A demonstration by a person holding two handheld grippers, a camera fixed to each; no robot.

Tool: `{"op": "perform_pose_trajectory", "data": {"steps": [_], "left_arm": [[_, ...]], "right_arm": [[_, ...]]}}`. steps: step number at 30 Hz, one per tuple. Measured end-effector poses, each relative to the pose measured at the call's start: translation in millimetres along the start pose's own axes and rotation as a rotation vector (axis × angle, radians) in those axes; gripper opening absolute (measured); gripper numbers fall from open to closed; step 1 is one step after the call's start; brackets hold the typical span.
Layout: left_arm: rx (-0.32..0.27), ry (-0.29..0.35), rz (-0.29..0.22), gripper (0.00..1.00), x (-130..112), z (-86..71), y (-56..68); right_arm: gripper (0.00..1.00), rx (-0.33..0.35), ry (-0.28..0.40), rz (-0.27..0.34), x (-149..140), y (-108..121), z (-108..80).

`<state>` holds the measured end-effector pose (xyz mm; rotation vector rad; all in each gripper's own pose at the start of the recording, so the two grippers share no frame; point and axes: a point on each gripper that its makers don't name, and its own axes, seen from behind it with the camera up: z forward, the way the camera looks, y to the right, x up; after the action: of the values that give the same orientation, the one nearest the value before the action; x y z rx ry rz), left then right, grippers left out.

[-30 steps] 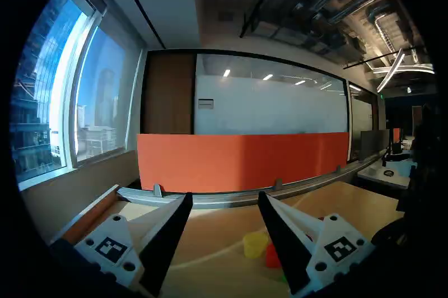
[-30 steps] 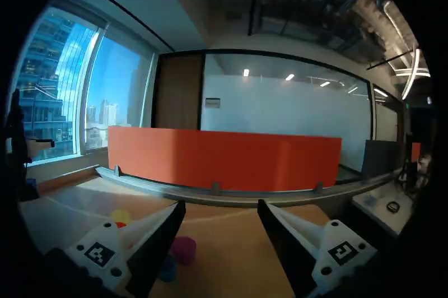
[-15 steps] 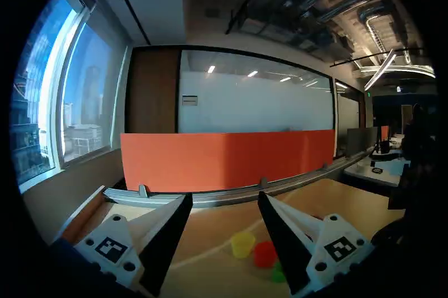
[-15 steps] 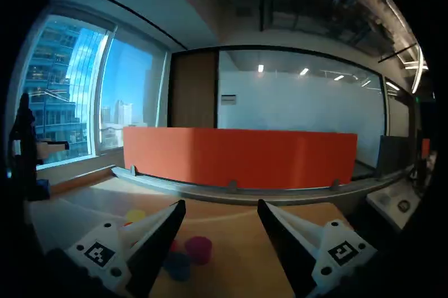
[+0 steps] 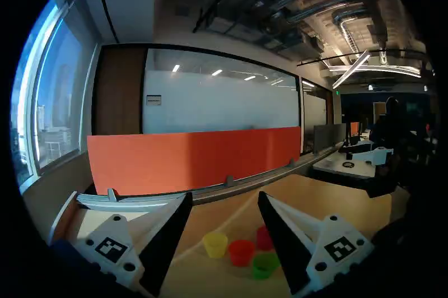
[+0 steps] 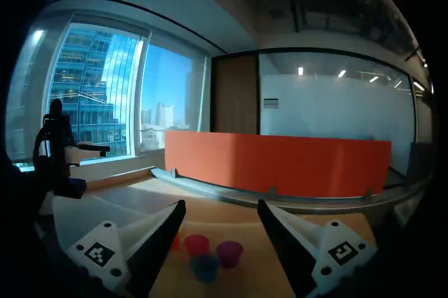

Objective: Pour water

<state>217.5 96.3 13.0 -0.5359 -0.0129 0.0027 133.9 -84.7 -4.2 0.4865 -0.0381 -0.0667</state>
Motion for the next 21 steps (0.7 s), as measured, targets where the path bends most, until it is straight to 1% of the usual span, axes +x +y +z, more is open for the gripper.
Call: {"op": "perform_pose_trajectory", "data": {"steps": [3,11,21], "left_arm": [[-0.014,-0.010,-0.001,0.86,-4.1,0.9,1.6],[-0.058,-0.062,0.005,0.86,-21.2,3.8,8.4],[-0.127,-0.123,-0.005,0.86,-50.6,7.4,21.7]], "right_arm": [[0.99,0.018,-0.015,-0.004,-2.6,-2.2,1.9],[0.99,0.062,-0.089,-0.021,-20.1,-9.2,6.6],[0.99,0.106,-0.196,-0.050,-54.4,-15.9,8.5]]}}
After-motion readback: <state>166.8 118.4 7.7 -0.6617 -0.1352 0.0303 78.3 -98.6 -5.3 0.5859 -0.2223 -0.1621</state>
